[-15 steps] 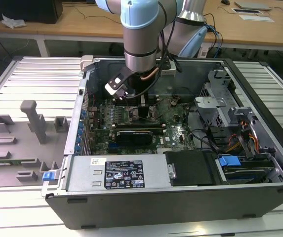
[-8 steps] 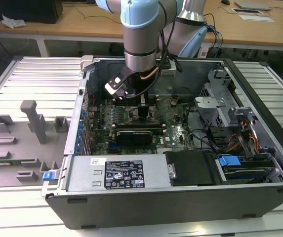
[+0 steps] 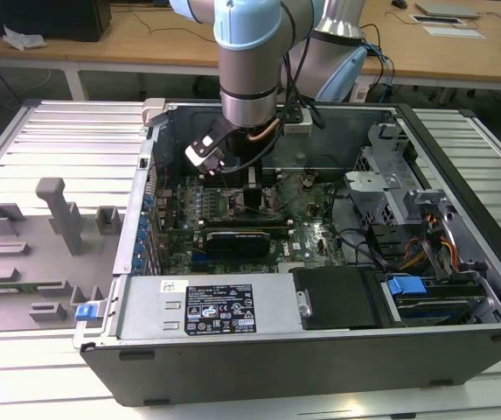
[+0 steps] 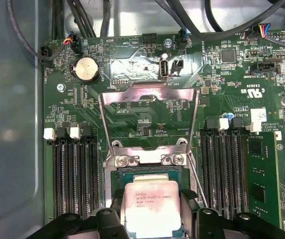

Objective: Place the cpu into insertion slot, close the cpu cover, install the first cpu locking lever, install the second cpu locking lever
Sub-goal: 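Place the cpu into insertion slot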

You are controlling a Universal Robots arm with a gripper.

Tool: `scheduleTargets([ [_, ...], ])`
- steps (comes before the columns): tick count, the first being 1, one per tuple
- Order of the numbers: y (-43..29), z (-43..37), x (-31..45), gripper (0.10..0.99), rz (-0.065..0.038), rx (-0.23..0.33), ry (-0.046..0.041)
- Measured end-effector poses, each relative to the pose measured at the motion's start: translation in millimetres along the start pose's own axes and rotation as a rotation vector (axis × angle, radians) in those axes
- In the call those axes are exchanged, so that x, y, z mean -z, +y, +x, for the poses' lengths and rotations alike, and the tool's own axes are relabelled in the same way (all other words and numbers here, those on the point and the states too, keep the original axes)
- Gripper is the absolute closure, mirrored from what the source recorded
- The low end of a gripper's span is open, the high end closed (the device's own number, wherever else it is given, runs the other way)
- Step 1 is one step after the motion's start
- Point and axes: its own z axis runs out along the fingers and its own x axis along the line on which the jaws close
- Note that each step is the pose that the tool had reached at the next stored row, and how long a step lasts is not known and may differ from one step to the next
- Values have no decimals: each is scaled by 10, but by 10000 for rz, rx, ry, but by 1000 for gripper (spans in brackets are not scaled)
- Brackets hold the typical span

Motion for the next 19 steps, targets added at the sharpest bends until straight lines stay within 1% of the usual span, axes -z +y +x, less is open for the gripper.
scheduleTargets([
  [7,8,3,-1,553,-1,-20,-2],
  [9,9,3,-1,541,-1,-20,-2],
  [10,9,3,-1,478,-1,-20,-1],
  [13,9,3,1,478,0,-20,-3],
  [17,14,4,51,478,0,-20,-2],
  [19,15,4,55,478,-2,-20,1],
])
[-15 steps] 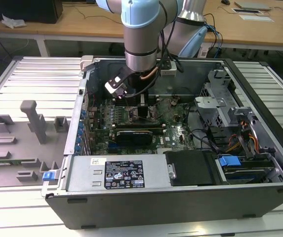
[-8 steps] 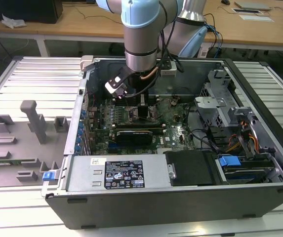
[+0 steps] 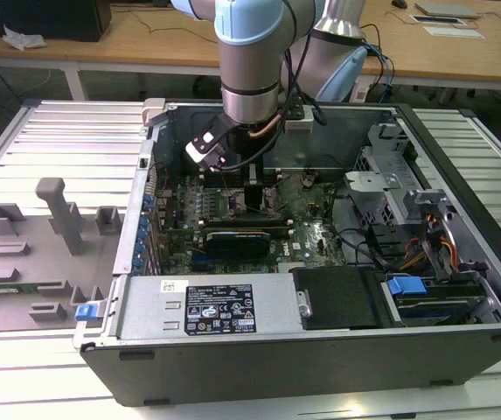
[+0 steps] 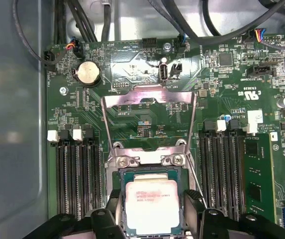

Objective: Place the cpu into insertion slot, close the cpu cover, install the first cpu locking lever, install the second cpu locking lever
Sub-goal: 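Place the cpu into insertion slot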

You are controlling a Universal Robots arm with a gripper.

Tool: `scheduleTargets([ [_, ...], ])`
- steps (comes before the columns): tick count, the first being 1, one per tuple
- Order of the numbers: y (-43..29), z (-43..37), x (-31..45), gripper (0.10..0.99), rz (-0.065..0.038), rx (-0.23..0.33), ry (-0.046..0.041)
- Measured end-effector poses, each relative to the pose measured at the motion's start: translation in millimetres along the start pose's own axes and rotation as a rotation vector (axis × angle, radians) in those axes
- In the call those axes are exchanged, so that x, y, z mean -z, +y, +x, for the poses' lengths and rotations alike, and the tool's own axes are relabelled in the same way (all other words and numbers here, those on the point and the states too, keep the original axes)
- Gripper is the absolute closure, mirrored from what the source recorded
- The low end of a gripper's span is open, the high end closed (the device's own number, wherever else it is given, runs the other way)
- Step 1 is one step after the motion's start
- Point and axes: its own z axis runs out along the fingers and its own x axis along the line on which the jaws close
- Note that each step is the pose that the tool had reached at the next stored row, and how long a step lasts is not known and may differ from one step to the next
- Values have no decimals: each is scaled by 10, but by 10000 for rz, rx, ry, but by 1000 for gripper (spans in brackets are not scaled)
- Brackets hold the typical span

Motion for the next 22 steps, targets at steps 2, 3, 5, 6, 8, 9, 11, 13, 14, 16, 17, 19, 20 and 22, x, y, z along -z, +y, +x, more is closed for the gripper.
scheduleTargets([
  [2,0,0,2,557,1,0,-2],
  [3,0,0,2,557,1,0,-1],
  [5,0,0,2,741,1,0,-2],
  [6,0,0,3,804,1,0,-2],
  [8,0,0,4,925,1,0,-2],
  [9,0,0,4,980,1,0,-1],
  [11,0,0,4,980,1,0,-2],
  [13,0,0,5,980,1,0,-2],
  [14,0,0,5,980,2,0,-2],
  [16,-1,-1,-7,980,2,0,-4],
  [17,-3,-1,-26,980,3,1,-5],
  [19,-5,-2,-37,980,6,0,-9],
  [20,-5,-2,-38,980,4,1,-6],
  [22,-4,-1,-36,980,1,0,-1],
])
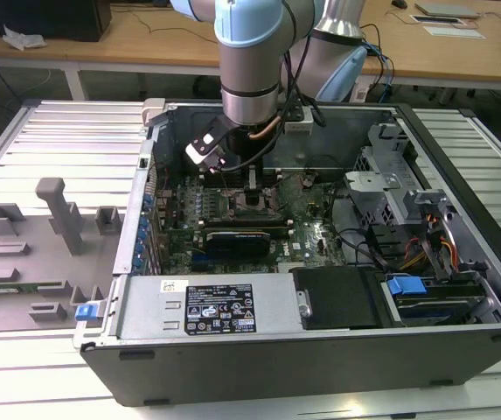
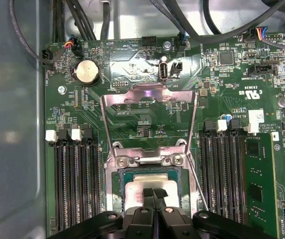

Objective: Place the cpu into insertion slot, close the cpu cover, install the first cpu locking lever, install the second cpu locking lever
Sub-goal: 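Place the cpu into insertion slot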

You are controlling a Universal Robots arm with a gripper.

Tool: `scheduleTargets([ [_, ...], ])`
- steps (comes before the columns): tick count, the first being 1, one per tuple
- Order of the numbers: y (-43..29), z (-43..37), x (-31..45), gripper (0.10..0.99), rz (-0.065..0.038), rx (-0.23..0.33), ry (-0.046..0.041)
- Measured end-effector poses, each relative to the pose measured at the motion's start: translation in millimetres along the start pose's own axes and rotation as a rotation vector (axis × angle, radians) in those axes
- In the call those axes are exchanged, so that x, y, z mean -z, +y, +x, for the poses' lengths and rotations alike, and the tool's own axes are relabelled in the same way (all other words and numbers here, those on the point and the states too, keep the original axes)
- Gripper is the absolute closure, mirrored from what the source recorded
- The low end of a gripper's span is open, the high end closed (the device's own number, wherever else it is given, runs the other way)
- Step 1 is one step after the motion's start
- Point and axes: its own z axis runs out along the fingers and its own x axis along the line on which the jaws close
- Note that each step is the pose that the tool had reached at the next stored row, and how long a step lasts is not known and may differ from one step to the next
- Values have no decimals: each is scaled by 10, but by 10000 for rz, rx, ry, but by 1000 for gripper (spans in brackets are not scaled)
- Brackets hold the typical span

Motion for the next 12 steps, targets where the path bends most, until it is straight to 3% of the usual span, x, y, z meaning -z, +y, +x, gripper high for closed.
scheduleTargets([
  [2,4,2,30,980,-5,-2,10],
  [6,18,3,208,980,0,0,-2],
  [8,21,4,242,980,0,0,-2],
  [12,33,6,377,980,0,0,-2],
])
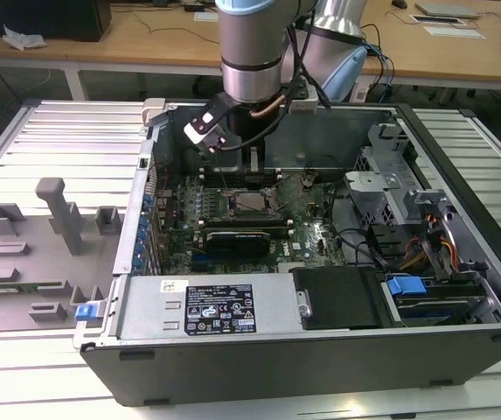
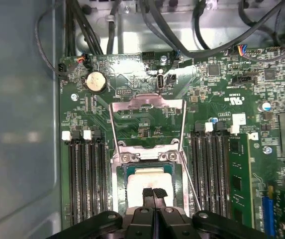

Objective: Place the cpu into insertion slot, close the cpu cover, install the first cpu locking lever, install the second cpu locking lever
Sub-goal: 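Place the cpu into insertion slot, then close the cpu cover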

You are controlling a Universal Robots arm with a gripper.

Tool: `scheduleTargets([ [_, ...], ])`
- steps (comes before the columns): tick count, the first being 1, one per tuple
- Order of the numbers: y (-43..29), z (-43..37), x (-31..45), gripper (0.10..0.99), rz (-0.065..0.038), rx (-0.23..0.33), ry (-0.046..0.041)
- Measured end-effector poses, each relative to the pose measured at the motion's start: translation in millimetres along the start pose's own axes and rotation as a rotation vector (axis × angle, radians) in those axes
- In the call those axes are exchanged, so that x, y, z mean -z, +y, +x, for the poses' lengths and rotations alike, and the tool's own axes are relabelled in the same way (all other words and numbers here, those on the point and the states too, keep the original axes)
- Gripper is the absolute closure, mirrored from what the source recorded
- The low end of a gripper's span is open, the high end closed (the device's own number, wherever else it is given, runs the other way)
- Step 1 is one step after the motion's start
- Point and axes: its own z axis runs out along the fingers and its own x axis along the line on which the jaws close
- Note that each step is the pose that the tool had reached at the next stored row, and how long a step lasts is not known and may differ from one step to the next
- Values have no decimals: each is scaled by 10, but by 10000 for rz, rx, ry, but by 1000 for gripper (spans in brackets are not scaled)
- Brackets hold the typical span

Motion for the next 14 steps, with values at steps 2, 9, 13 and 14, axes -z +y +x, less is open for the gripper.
scheduleTargets([
  [2,10,2,113,980,-1,0,0],
  [9,18,4,205,980,-1,1,0],
  [13,19,3,209,980,0,1,-1],
  [14,19,4,210,980,0,0,-1],
])
